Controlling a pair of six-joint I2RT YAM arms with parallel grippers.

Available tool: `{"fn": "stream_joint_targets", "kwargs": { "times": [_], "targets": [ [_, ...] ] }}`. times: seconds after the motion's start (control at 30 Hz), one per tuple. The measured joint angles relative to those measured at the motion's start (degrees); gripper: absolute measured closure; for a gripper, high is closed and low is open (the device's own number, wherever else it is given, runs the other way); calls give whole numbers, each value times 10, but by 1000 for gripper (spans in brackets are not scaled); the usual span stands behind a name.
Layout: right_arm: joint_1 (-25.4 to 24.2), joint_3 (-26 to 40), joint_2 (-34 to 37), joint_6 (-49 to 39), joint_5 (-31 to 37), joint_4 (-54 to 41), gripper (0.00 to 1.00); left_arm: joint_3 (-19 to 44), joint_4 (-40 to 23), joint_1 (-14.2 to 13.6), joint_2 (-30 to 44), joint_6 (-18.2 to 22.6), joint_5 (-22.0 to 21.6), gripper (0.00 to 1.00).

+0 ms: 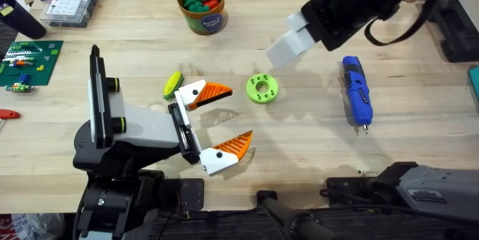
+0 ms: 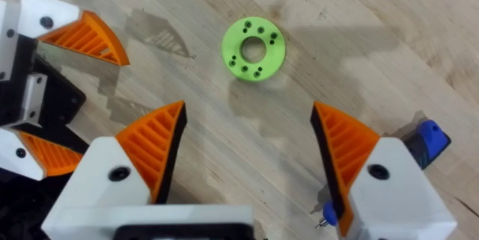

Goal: Pick up the gripper from the table and insert it into the empty holder that is missing its gripper. Then pick up a screw, insert it into the mounting hole, and use the screwdriver to tighten it. Finally, clean up the table by picking up the vegetable and placing it into the bucket.

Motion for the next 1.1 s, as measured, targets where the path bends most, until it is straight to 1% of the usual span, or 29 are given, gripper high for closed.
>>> {"fn": "stream_joint_targets", "kwargs": {
  "times": [0.17, 0.2, 0.23, 0.37, 0.4, 0.43, 0.63, 0.8, 0.93, 1.1],
  "targets": [
    [-1, -5, 0, 0, 0, -7, 16, 0, -3, 0, 0, 0, 0, 20],
    [-1, -5, 0, 0, 0, -7, 16, 0, -3, 0, 0, -2, 0, 68],
    [-1, -5, 0, 0, 0, -8, 16, 0, -3, 0, 0, -3, 0, 189],
    [-1, -6, 0, 3, 0, -8, 16, 0, -3, 0, 0, -3, 0, 839],
    [-1, -6, 0, 5, 0, -8, 16, 0, -3, 0, 0, -3, 0, 948],
    [-1, -6, 0, 8, 0, -8, 16, 0, -3, 0, 0, -2, 0, 984],
    [-1, -6, -4, 15, 0, -33, 16, 0, -3, 0, 0, -2, 0, 996],
    [-12, -5, -32, 23, 5, -75, 16, 0, -3, 0, 0, -2, 0, 996],
    [-48, -1, -72, 50, 29, -123, 16, 0, -3, 0, 0, -2, 0, 996],
    [-120, 0, -118, 66, 53, -145, 16, 0, -3, 0, 0, -2, 0, 996]
  ]
}}
